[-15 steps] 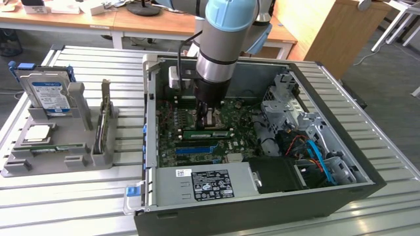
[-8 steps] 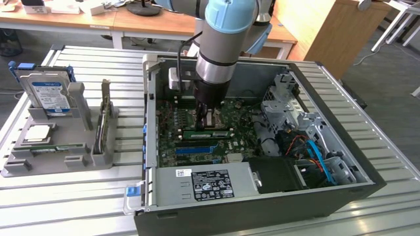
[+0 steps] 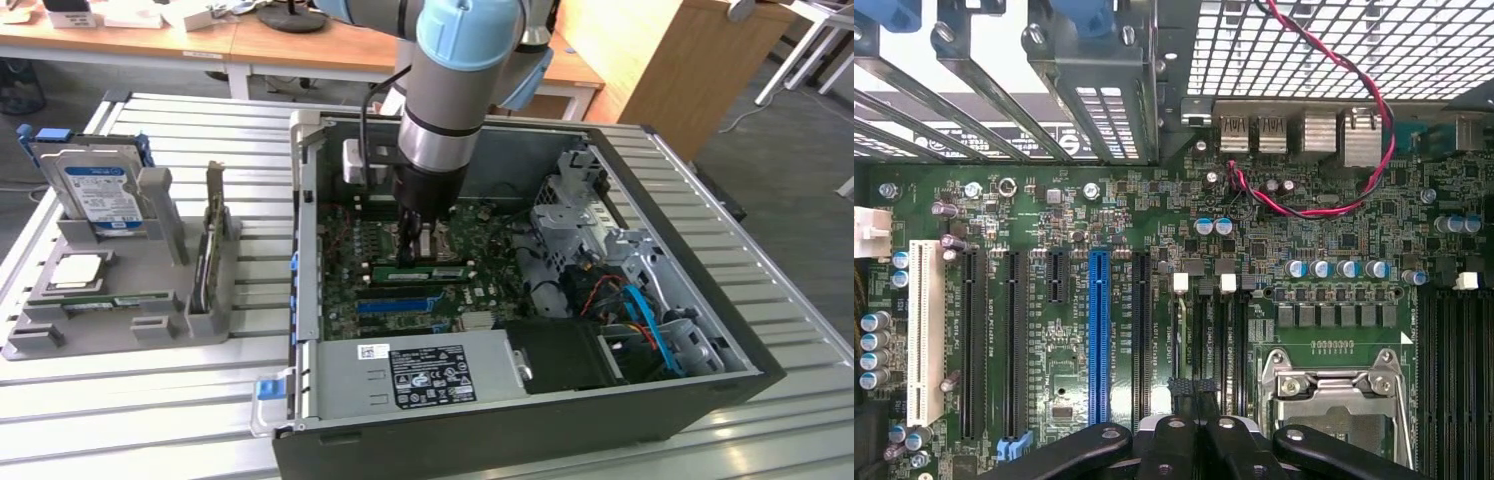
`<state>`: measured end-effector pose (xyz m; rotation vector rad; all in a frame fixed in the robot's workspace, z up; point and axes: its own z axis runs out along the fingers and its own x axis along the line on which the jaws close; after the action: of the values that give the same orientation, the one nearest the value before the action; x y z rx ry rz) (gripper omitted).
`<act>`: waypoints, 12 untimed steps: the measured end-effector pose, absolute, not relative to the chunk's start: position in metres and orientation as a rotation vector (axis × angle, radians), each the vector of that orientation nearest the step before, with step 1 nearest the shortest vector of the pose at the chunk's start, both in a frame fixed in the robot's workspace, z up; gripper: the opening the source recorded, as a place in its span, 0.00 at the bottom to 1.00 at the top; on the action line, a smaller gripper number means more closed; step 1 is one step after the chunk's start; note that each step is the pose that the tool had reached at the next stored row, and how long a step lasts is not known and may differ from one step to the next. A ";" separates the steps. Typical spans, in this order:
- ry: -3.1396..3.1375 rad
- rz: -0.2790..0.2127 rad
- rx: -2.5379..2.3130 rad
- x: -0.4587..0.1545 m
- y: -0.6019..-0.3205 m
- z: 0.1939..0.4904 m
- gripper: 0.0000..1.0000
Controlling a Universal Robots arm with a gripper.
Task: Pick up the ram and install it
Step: 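Press down the ram until it locks into place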
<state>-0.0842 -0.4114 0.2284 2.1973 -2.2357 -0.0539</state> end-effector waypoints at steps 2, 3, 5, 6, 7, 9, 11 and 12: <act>-2.236 -0.054 2.198 -0.084 -0.411 0.228 0.10; -2.236 -0.054 2.197 -0.084 -0.411 0.228 0.10; -2.236 -0.054 2.197 -0.084 -0.411 0.227 0.10; -2.236 -0.054 2.197 -0.084 -0.411 0.227 0.10; -2.236 -0.054 2.197 -0.084 -0.411 0.227 0.10; -2.236 -0.054 2.197 -0.084 -0.411 0.227 0.10; -2.236 -0.054 2.198 -0.084 -0.411 0.227 0.10; -2.236 -0.053 2.198 -0.084 -0.411 0.226 0.10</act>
<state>-0.0842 -0.4114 0.2263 2.1978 -2.2362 -0.0535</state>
